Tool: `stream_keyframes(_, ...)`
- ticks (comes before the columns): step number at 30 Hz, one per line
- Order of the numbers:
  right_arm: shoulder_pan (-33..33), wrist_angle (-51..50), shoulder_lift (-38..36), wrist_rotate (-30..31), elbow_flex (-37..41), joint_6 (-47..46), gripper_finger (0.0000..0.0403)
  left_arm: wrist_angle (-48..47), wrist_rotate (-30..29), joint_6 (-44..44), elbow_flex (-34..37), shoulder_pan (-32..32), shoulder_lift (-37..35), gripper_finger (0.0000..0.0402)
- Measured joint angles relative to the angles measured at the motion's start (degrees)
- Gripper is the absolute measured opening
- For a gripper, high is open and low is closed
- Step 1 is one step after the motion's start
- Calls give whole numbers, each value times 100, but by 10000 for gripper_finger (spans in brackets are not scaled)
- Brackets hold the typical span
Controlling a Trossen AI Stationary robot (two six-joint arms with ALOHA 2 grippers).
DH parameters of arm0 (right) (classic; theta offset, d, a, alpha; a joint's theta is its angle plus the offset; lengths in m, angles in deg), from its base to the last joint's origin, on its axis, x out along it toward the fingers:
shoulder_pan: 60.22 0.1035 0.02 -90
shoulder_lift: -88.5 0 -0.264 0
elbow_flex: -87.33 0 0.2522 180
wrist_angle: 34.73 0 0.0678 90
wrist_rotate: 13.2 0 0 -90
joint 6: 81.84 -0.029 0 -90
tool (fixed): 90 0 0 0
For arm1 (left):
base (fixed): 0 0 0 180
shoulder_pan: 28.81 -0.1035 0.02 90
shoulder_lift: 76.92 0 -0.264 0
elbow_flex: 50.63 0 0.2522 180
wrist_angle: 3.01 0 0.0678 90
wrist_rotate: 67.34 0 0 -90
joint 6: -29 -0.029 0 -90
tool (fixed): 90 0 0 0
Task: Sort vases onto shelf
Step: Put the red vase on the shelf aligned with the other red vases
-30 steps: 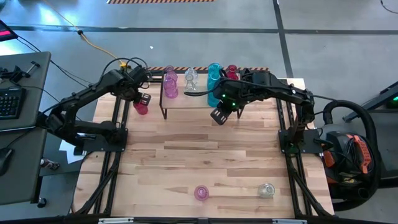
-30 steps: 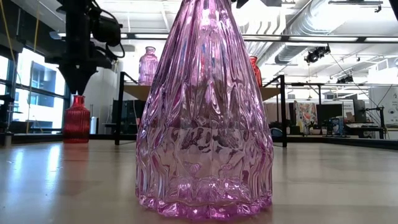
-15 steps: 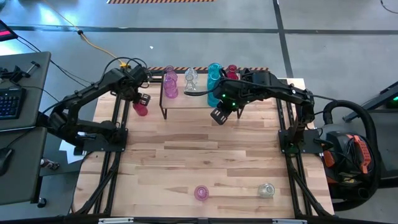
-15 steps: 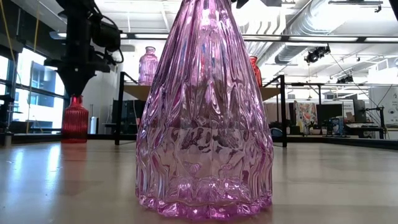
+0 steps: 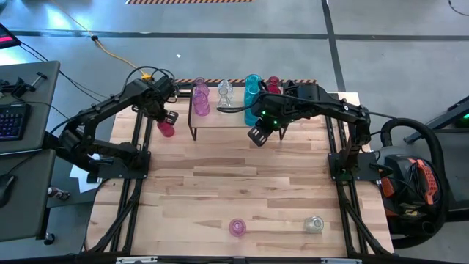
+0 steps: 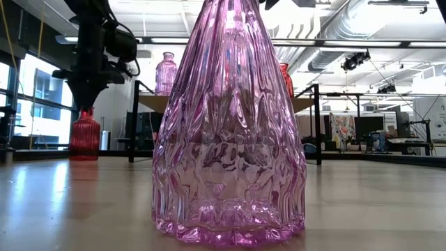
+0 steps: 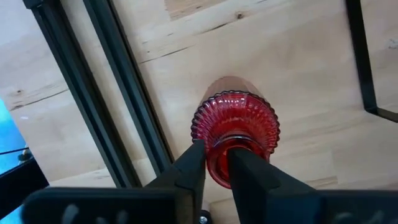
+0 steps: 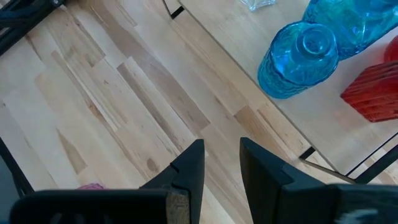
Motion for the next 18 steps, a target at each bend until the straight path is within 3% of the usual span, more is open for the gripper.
stream_keyframes(5,0,2,0,0,0,-24,83,-11,-26,-54,4,0,-7,15)
stream_keyframes(18,0,108,0,104,0,-24,83,-120,294,-353,42,-7,-177,17)
